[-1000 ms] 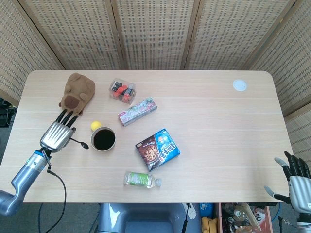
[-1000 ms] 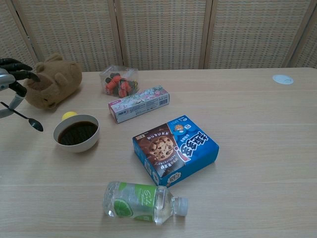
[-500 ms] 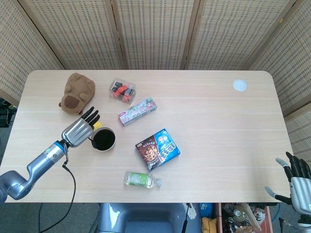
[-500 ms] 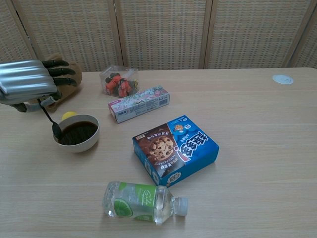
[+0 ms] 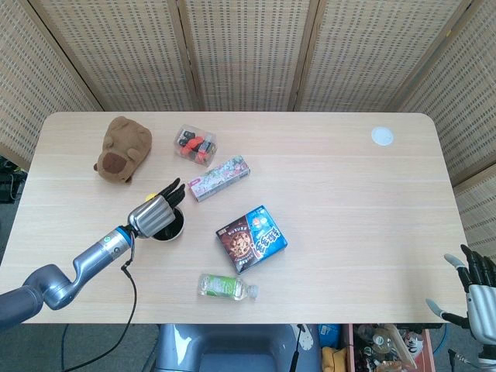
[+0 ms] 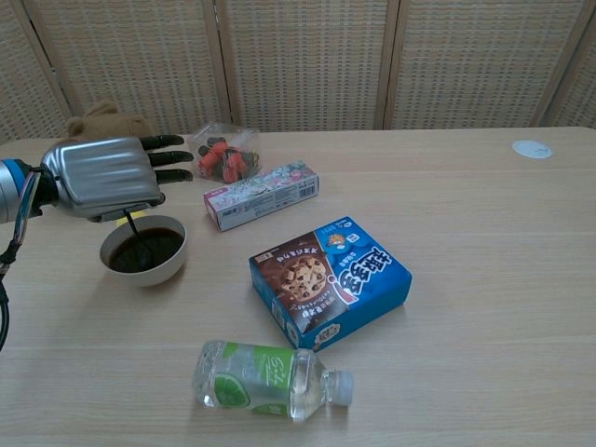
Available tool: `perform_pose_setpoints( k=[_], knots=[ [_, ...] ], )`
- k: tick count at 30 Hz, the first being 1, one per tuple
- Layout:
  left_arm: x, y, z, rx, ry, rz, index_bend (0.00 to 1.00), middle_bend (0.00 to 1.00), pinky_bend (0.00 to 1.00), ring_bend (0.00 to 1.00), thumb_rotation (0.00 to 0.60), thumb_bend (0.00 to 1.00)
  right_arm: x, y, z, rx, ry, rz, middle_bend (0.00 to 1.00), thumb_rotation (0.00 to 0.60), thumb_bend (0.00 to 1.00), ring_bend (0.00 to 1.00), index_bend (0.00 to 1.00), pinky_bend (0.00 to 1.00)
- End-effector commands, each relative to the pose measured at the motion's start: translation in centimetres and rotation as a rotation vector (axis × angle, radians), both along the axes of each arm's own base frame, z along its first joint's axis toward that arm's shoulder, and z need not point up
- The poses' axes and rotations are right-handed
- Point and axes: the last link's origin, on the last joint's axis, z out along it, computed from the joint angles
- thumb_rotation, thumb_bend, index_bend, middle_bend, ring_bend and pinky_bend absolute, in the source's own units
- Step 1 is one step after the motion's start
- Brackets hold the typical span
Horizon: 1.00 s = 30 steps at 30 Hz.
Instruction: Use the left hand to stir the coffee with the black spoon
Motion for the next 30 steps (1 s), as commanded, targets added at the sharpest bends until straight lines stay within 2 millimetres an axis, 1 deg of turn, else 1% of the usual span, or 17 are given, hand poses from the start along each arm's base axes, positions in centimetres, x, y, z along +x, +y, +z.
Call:
perform_pose_setpoints(
  k=[1, 9, 17, 25, 30],
  knots=[
    [0.6, 0.4, -0.3, 0.012, 0.009, -0.024, 0.67, 0.15, 0.00, 0.00, 0.600, 0.40, -0.1, 0.0, 0.0, -0.003, -0.001, -0.002, 0.11, 0.471, 0.26, 0.00, 0.21, 0.07],
    [1.7, 1.1, -1.5, 0.022, 0.035, -0.049, 0.67, 0.15, 0.00, 0.00, 0.600, 0.40, -0.4, 0.3, 0.3, -0.012, -0.001, -0.016, 0.11, 0.471, 0.26, 0.00, 0.21, 0.07],
    [1.6, 2.1, -2.1, 0.041, 0.057, -0.037, 0.67, 0.15, 0.00, 0.00, 0.600, 0.40, -0.6, 0.5, 0.3, -0.014, -0.001, -0.031, 0.11, 0.474, 0.26, 0.00, 0.21, 0.07],
    [0.8, 3.1, -1.7, 0.077, 0.060, -0.001, 0.67, 0.15, 0.00, 0.00, 0.600, 0.40, -0.6, 0.5, 0.3, -0.012, 0.005, -0.035, 0.11, 0.473, 0.26, 0.00, 0.21, 0.07],
    [0.0, 2.6, -0.9, 0.074, 0.069, -0.003, 0.67, 0.15, 0.00, 0.00, 0.600, 0.40, -0.5, 0.5, 0.2, -0.012, 0.005, -0.035, 0.11, 0.475, 0.26, 0.00, 0.21, 0.07]
  ],
)
